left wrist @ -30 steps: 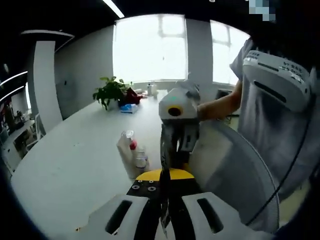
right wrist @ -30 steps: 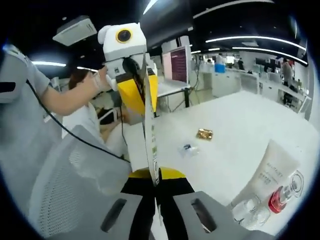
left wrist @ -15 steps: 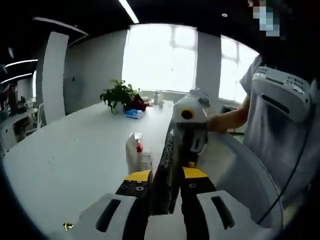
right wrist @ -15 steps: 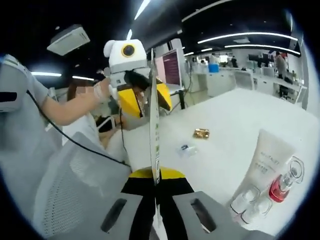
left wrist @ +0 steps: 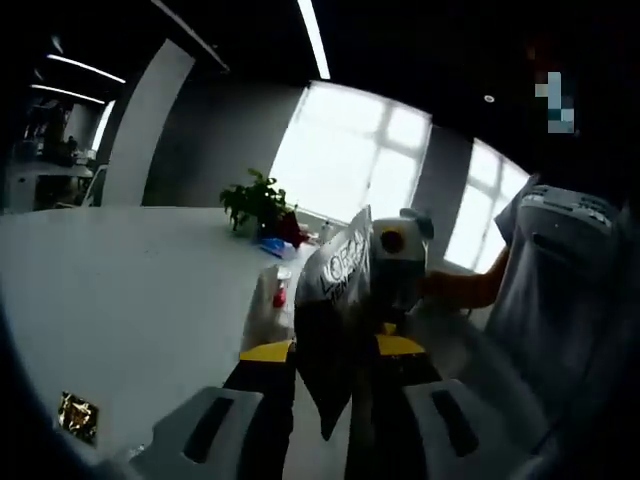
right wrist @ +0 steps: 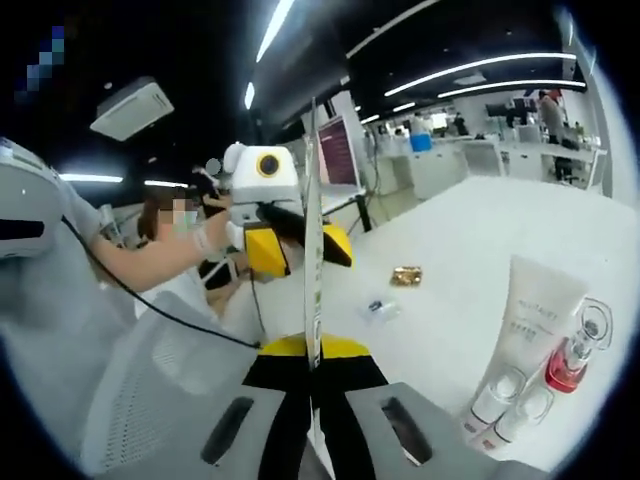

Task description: Arrange the skincare products in the storage area until every visible bottle or jar stands upright without overlapping.

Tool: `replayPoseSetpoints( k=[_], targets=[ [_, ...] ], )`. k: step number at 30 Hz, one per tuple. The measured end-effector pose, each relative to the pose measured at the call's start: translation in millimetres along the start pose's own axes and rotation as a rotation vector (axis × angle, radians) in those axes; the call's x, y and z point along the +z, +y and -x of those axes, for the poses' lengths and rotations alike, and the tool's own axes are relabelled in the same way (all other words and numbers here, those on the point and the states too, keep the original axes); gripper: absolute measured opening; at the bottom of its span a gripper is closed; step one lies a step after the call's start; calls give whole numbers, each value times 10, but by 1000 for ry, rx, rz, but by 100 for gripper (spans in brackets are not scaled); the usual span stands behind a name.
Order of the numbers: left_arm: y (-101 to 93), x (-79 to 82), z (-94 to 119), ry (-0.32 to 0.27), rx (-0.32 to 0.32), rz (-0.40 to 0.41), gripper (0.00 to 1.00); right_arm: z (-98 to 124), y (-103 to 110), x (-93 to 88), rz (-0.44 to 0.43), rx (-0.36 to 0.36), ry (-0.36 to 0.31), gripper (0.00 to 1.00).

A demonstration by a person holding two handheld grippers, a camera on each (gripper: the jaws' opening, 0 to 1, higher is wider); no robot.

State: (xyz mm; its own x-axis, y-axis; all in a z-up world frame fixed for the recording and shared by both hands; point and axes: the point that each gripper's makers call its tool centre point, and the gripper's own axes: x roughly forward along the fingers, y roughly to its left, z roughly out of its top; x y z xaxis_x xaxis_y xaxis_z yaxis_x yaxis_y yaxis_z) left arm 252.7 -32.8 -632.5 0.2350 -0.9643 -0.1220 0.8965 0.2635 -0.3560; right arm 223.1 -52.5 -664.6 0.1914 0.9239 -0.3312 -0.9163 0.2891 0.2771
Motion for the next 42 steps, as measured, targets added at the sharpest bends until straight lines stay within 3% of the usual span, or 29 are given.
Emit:
replayPoseSetpoints(
  k=[6,17,24,29,35,42],
  targets=[
    [-14,-30,-42,-21,-6,52,25,-19,19,10,-23,10,-12,1],
    [-31,-161,-95,-20,1,106,11,-15,-1,-51,-81,-4,-2,1],
    [54,-180,-138,-21,73,128,3,-36,-111,-96,-141,-69,14,1],
    [92,-236,-156,3,105,159,1,-57,-141,-144,-137,-87,36,1],
    [92,-317,-207,53,143,128,0,-81,-187,-253,-140,-106,67,2],
    [154,-395,-187,94,156,134,0,-37,-306,-312,-98,-166,102,11]
  ],
)
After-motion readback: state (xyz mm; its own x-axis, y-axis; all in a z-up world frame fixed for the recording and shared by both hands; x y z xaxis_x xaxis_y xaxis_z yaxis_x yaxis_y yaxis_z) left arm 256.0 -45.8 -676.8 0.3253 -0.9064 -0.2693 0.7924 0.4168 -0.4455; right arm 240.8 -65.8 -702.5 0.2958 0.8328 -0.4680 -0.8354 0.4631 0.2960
